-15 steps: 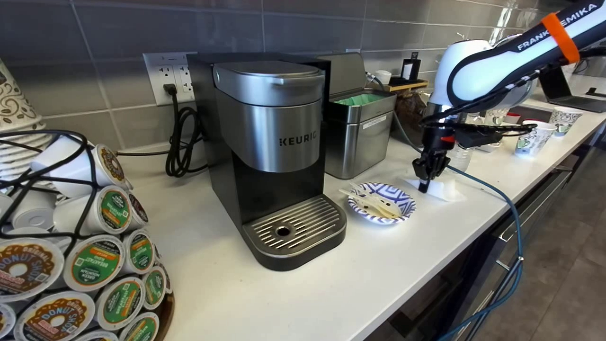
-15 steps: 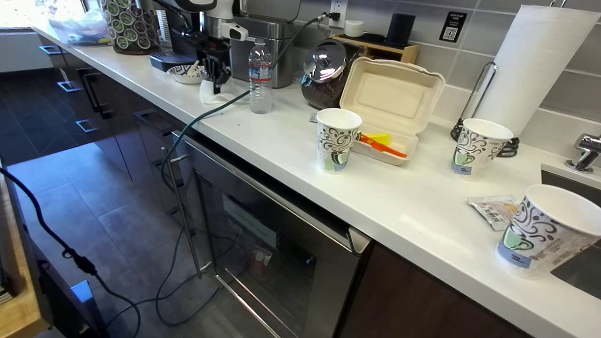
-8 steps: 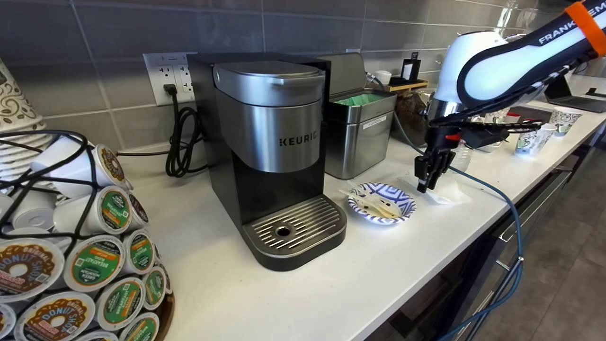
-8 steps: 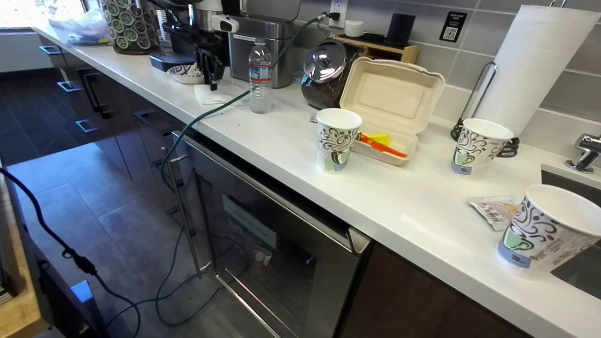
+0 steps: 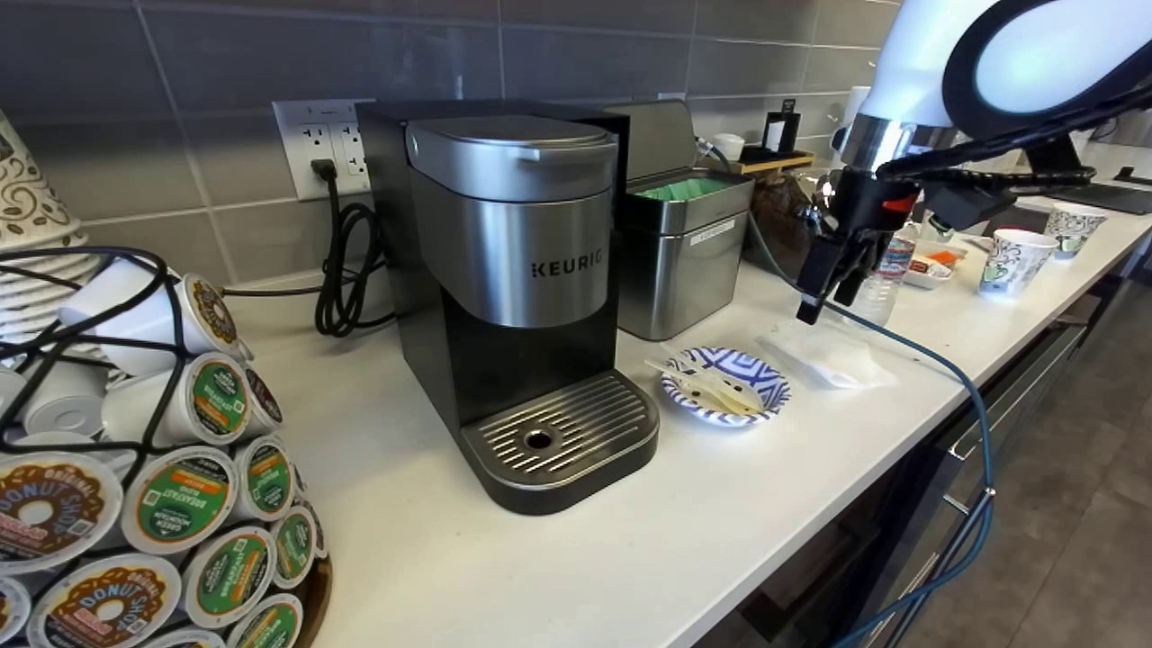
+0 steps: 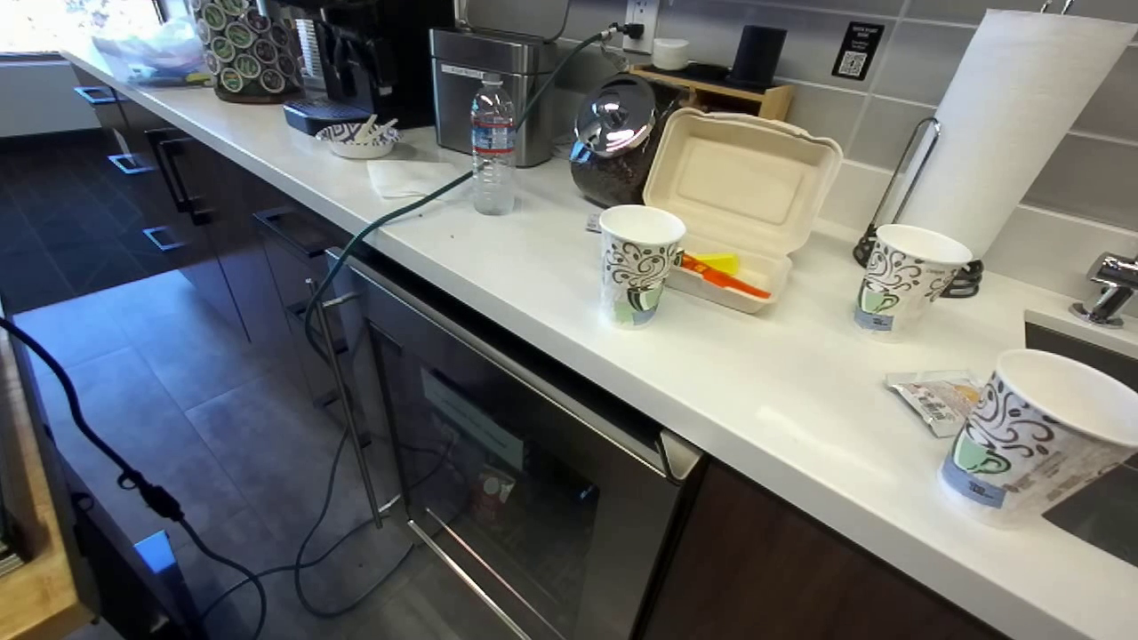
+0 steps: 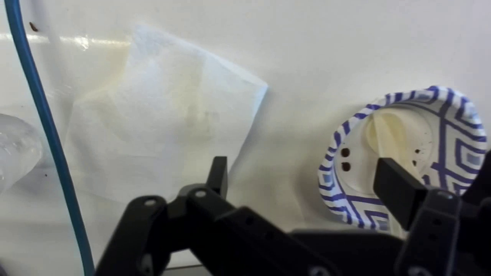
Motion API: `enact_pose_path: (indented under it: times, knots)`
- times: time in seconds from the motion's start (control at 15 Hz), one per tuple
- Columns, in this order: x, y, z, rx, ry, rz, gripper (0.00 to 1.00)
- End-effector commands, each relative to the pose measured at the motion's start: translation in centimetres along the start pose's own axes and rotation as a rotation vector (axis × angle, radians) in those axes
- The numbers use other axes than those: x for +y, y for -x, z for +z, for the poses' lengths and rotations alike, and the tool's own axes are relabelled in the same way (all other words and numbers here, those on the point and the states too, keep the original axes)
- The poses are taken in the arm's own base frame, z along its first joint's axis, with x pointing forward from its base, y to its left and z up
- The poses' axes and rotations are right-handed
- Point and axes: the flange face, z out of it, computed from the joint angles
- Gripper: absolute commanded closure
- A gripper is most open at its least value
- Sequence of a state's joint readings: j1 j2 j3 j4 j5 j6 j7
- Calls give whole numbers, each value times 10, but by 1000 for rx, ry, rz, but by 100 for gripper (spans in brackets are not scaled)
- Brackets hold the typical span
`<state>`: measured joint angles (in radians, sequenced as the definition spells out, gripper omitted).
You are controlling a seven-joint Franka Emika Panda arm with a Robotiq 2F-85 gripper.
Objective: Use the tissue to wipe the counter
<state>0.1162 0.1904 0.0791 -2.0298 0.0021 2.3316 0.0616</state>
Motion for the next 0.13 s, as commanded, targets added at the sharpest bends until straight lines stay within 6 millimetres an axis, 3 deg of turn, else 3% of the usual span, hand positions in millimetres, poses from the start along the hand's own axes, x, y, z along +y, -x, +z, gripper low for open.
enact_pose_path:
  times: [0.0,0.07]
  knots:
    - [-19,39,-40,116,19,-134,0]
    - [-14,12,-24,53,0,-61,0]
